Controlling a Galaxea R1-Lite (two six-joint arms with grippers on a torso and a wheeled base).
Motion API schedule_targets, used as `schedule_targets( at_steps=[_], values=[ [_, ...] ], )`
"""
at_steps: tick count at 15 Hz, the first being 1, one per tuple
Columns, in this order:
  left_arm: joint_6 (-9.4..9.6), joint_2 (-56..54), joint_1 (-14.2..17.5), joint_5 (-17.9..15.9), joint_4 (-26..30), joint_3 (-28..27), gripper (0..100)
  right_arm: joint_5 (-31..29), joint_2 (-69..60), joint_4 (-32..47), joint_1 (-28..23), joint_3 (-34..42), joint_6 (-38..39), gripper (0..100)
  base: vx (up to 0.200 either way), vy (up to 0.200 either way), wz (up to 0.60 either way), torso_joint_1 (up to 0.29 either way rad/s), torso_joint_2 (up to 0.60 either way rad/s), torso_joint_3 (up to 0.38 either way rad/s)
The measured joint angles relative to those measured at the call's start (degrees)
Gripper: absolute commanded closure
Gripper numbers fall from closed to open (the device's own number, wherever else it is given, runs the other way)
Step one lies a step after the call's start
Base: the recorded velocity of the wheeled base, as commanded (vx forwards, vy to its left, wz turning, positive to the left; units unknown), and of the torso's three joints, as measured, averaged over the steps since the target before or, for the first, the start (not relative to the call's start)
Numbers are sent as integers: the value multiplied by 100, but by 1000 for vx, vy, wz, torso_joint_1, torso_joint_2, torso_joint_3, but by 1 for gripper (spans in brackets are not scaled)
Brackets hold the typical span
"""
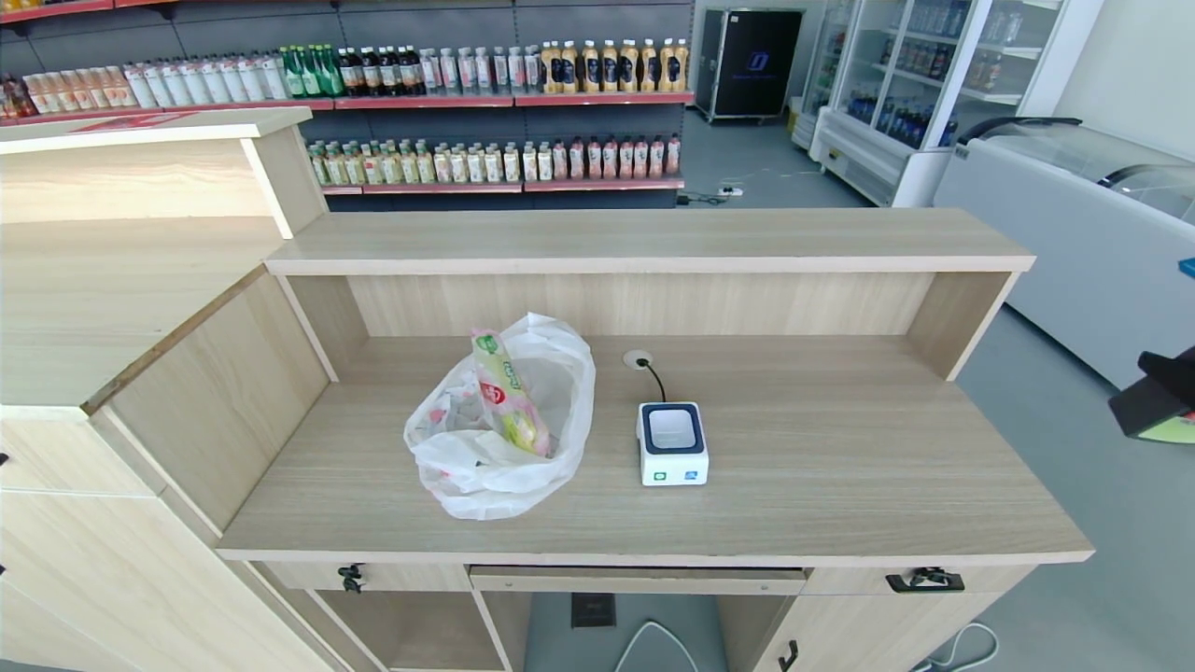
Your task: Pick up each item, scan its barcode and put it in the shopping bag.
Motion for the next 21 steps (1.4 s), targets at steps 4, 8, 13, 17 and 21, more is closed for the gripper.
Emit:
schedule_targets(
  at_steps=[4,8,13,17,21],
  values=[
    [1,0,0,0,0,0,0,-17,184,137,-837,88,-783,100,0,0,150,1,2,1],
    [0,0,0,-2,2,0,0,-13,300,-139,-739,121,-784,100,0,0,600,7,4,4],
    [1,0,-5,0,2,0,0,-13,505,-118,-310,-4,-391,100,0,0,600,1,2,0],
    [0,0,-2,0,0,0,0,41,798,-117,-98,-11,-121,100,0,0,150,2,2,1],
    [0,0,-5,0,0,0,0,30,1000,-112,-77,74,123,100,0,0,0,0,0,0]
  ],
)
